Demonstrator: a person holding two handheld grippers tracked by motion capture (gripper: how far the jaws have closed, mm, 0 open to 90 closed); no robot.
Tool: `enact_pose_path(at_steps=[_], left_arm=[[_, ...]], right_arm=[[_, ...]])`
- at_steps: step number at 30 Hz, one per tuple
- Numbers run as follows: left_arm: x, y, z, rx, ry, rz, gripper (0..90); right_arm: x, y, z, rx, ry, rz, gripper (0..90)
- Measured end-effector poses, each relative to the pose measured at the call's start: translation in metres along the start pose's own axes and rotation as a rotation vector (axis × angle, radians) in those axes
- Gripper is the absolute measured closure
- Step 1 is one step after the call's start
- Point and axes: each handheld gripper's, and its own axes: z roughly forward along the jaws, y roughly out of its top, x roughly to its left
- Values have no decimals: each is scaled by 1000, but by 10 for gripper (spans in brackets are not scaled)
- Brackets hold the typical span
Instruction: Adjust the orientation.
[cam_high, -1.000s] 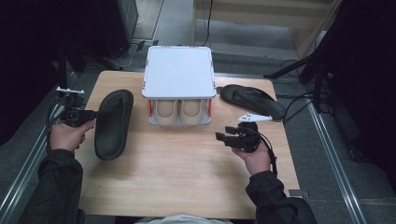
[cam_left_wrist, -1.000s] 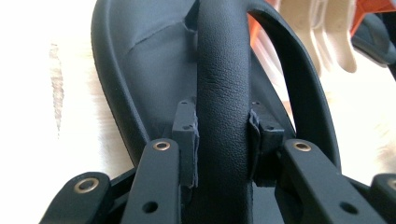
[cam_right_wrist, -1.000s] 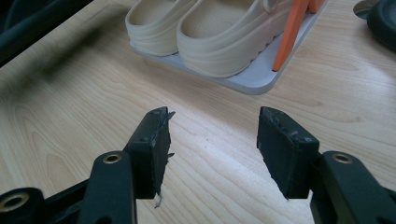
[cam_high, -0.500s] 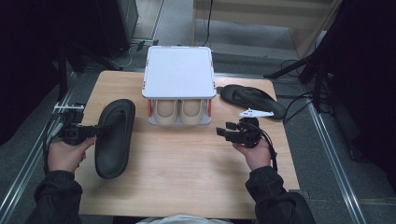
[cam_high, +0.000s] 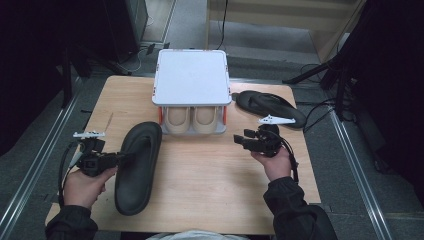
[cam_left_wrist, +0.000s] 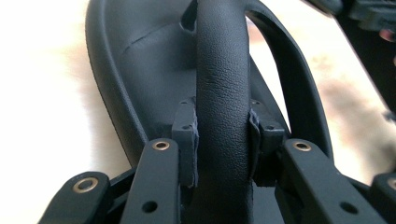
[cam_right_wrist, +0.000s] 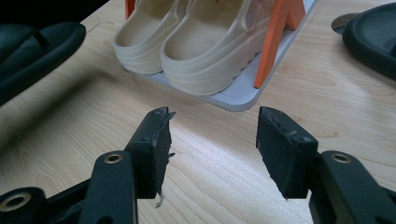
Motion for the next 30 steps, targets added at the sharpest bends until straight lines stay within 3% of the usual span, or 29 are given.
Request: enact_pose_path(at_steps=[3, 8, 13, 22, 30], left_arm=[[-11, -5, 14, 34, -28, 23, 690], [-18, -11, 27, 51, -50, 17, 690], [-32, -16, 48, 75, -26, 76, 689], [-35, -16, 77, 142, -12, 78, 687], [-40, -16, 91, 145, -8, 82, 680]], right_arm=[[0, 0, 1, 3, 12, 4, 453], [0, 0, 1, 2, 10, 0, 453], [0, 0, 1, 1, 7, -3, 453], [0, 0, 0, 2, -5, -4, 454], [0, 0, 0, 3, -7, -7, 454]])
